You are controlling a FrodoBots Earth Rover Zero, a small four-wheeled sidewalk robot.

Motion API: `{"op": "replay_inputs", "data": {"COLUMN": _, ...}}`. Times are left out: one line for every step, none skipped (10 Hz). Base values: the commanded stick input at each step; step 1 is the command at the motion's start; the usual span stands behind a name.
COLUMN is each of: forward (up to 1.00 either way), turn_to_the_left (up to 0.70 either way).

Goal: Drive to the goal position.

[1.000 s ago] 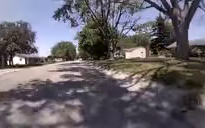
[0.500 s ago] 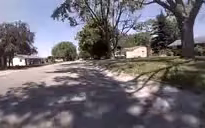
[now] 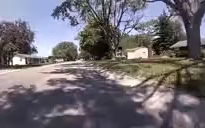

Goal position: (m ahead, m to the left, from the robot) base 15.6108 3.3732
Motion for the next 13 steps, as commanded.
{"op": "replay_inputs", "data": {"forward": 0.7, "turn_to_the_left": 0.0}}
{"op": "replay_inputs", "data": {"forward": 0.7, "turn_to_the_left": 0.0}}
{"op": "replay_inputs", "data": {"forward": 0.7, "turn_to_the_left": 0.0}}
{"op": "replay_inputs", "data": {"forward": 0.7, "turn_to_the_left": 0.0}}
{"op": "replay_inputs", "data": {"forward": 0.7, "turn_to_the_left": 0.0}}
{"op": "replay_inputs", "data": {"forward": 0.7, "turn_to_the_left": 0.0}}
{"op": "replay_inputs", "data": {"forward": 0.7, "turn_to_the_left": 0.0}}
{"op": "replay_inputs", "data": {"forward": 0.7, "turn_to_the_left": 0.0}}
{"op": "replay_inputs", "data": {"forward": 0.7, "turn_to_the_left": 0.0}}
{"op": "replay_inputs", "data": {"forward": 0.7, "turn_to_the_left": 0.0}}
{"op": "replay_inputs", "data": {"forward": 0.7, "turn_to_the_left": 0.0}}
{"op": "replay_inputs", "data": {"forward": 0.7, "turn_to_the_left": 0.0}}
{"op": "replay_inputs", "data": {"forward": 0.7, "turn_to_the_left": 0.0}}
